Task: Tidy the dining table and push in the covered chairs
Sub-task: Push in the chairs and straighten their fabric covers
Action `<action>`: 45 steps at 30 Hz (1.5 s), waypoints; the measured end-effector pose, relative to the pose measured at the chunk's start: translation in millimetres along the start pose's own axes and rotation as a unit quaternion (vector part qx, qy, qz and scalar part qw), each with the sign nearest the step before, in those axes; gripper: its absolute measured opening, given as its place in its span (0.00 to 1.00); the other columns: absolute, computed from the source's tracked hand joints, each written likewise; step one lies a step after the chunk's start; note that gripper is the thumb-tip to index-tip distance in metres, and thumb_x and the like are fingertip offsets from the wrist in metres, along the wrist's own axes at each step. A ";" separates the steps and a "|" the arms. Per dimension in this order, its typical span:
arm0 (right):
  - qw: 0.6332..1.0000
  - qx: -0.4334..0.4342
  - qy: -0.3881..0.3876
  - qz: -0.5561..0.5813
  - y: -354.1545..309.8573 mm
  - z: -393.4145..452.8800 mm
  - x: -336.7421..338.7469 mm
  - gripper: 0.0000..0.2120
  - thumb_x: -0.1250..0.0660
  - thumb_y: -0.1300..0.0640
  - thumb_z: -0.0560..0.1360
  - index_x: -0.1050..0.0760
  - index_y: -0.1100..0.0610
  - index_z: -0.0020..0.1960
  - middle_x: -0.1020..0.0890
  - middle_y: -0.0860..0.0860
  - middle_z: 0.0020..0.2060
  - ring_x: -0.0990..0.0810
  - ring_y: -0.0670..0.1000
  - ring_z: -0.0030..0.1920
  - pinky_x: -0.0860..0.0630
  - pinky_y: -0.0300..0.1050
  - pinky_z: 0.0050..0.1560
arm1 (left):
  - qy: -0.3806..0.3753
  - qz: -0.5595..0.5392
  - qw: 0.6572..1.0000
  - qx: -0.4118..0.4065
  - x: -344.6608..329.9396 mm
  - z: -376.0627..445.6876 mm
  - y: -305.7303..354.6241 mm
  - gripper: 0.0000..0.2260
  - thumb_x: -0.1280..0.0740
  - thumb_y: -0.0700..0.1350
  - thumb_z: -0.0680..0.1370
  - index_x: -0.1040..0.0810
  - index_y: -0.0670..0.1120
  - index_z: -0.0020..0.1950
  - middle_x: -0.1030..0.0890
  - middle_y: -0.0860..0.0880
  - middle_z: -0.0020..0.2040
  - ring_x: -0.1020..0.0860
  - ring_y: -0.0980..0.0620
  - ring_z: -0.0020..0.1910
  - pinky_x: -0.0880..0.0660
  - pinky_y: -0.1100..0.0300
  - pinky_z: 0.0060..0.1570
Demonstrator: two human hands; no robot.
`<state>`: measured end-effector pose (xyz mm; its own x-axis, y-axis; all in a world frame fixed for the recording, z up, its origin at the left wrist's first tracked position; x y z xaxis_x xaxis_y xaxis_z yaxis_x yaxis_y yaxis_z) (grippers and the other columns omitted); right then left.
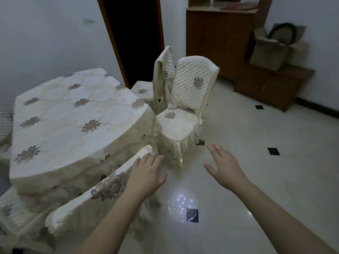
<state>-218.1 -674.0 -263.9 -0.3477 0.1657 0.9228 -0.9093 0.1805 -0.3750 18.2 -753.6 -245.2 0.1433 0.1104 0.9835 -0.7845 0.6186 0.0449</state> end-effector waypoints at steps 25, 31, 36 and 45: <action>0.996 -0.084 0.033 -0.004 213.7 123.8 86.0 0.30 0.45 0.43 0.79 0.51 0.46 0.77 0.47 0.48 0.77 0.52 0.49 0.76 0.53 0.45 0.73 | 0.000 -0.046 0.997 -0.065 -54.1 272.1 155.9 0.29 0.48 0.65 0.75 0.32 0.53 0.73 0.28 0.48 0.70 0.31 0.44 0.70 0.34 0.40 0.65; 0.993 -0.103 0.046 -0.039 236.8 199.1 106.5 0.30 0.45 0.42 0.79 0.51 0.46 0.77 0.46 0.49 0.77 0.50 0.50 0.76 0.52 0.45 0.72 | 0.011 -0.073 0.995 -0.066 -57.6 360.4 142.1 0.30 0.49 0.65 0.75 0.32 0.52 0.73 0.28 0.49 0.71 0.32 0.44 0.70 0.36 0.40 0.66; 0.988 -0.138 0.046 -0.043 262.3 238.6 116.4 0.30 0.44 0.43 0.79 0.54 0.44 0.77 0.49 0.47 0.77 0.53 0.49 0.76 0.54 0.43 0.72 | 0.001 -0.060 0.994 -0.090 -66.8 429.0 140.8 0.31 0.51 0.65 0.75 0.33 0.52 0.73 0.28 0.48 0.71 0.33 0.45 0.71 0.37 0.41 0.67; 0.990 -0.122 0.044 -0.062 328.8 322.9 117.2 0.30 0.44 0.43 0.79 0.50 0.46 0.77 0.46 0.49 0.77 0.50 0.50 0.76 0.51 0.46 0.72 | -0.002 -0.044 0.995 -0.086 -95.3 537.6 171.1 0.30 0.49 0.65 0.76 0.34 0.52 0.74 0.30 0.48 0.72 0.33 0.43 0.71 0.37 0.40 0.67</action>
<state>-631.7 -908.3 -250.7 -0.2056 0.2088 0.9561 -0.8577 0.4321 -0.2788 -454.1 -1076.5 -237.0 0.2038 0.0464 0.9779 -0.6535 0.7502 0.1006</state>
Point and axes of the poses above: each hand's wrist, its own z-axis towards the middle knuckle, its own x-axis out of the back of the hand, y = z × x, the point moved 8 cm from there along z, towards the middle knuckle
